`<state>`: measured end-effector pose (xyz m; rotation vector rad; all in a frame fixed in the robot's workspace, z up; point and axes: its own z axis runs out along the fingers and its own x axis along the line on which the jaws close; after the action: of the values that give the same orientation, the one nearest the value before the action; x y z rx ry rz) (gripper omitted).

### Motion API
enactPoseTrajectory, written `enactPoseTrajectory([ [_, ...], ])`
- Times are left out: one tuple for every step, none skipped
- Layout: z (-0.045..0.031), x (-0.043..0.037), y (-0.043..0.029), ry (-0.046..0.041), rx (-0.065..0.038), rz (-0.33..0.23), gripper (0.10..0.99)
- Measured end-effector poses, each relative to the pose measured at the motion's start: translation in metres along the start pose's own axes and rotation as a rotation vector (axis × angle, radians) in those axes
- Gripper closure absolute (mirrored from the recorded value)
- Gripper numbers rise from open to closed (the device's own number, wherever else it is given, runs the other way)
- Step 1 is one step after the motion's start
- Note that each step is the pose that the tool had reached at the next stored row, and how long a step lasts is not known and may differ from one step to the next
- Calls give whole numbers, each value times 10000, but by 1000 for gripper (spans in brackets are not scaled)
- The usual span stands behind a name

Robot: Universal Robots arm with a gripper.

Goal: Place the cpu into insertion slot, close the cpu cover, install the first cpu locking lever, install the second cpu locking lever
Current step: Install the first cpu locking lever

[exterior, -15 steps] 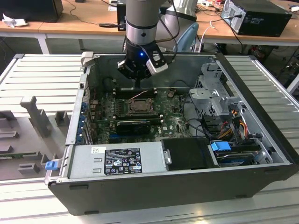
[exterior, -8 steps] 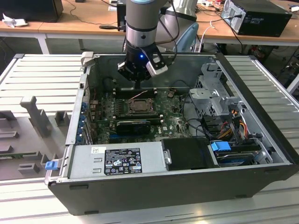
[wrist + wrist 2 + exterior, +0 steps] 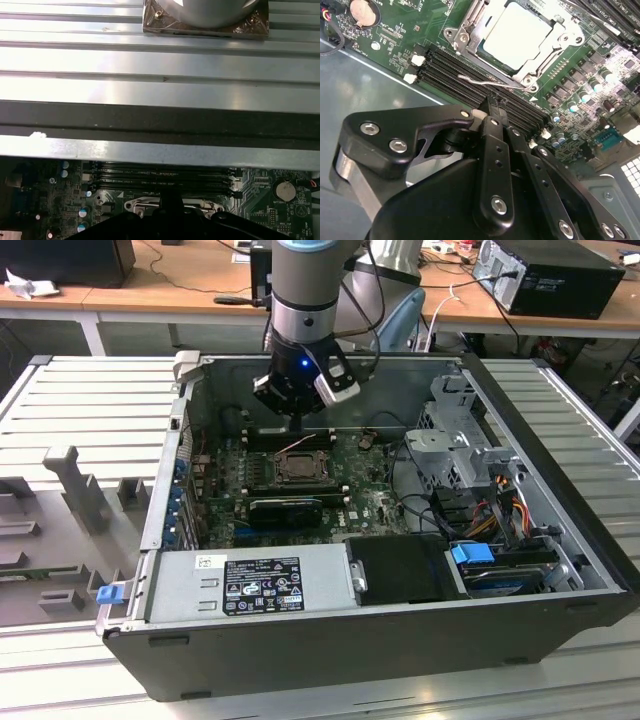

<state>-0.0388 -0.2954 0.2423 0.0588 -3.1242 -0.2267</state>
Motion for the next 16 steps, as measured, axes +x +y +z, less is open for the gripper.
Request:
enactPoseTrajectory([
  [5, -9, -1, 0, 0, 0, 980],
  [8, -20, -2, 1, 2, 0, 980],
  [13, -30, -3, 1, 1, 0, 980],
  [15, -32, -3, 0, 0, 2, 980],
  [16, -33, -4, -1, 0, 1, 980],
  [17, -33, -4, 0, 0, 0, 980],
  [18, -34, -4, 0, 0, 0, 980],
  [20, -35, -4, 0, 0, 0, 980],
  [21, -36, -4, 0, 0, 0, 980],
  [22, -38, -5, 0, 0, -2, 980],
  [24, -40, -5, 0, 0, -2, 980],
  [24, -41, -5, 0, 0, 0, 980],
  [26, -43, -5, 0, 0, 0, 980],
  [26, -44, -6, 0, 1, 1, 980],
  [28, -46, -6, 0, 0, 1, 980],
  [30, -48, -6, 0, 0, 0, 980],
])
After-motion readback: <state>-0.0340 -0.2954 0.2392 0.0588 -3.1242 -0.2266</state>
